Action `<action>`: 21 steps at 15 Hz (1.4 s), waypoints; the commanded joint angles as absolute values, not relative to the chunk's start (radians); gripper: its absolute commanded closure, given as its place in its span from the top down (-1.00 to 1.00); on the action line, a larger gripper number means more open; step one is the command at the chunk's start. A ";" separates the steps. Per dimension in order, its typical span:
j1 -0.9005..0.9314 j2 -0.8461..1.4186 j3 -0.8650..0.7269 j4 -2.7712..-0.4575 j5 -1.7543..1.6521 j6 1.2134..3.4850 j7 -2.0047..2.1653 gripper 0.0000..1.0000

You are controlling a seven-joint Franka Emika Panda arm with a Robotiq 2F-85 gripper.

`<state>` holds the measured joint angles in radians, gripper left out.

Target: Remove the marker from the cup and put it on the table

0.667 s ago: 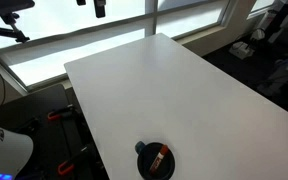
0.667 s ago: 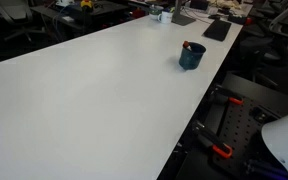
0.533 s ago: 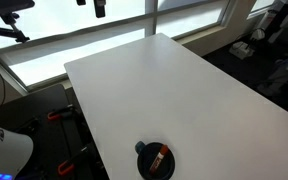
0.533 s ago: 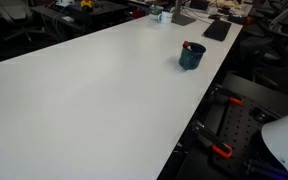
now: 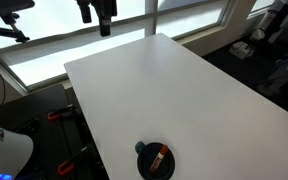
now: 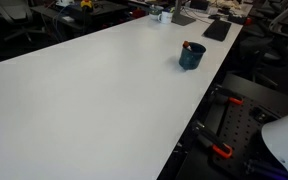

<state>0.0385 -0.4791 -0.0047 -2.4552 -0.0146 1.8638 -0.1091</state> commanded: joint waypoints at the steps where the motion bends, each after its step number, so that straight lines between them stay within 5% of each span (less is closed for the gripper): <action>1: -0.004 -0.462 -0.019 -2.525 -0.054 1.925 -0.078 1.00; 21: -0.126 -0.373 -0.085 -2.625 -0.162 2.124 -0.037 1.00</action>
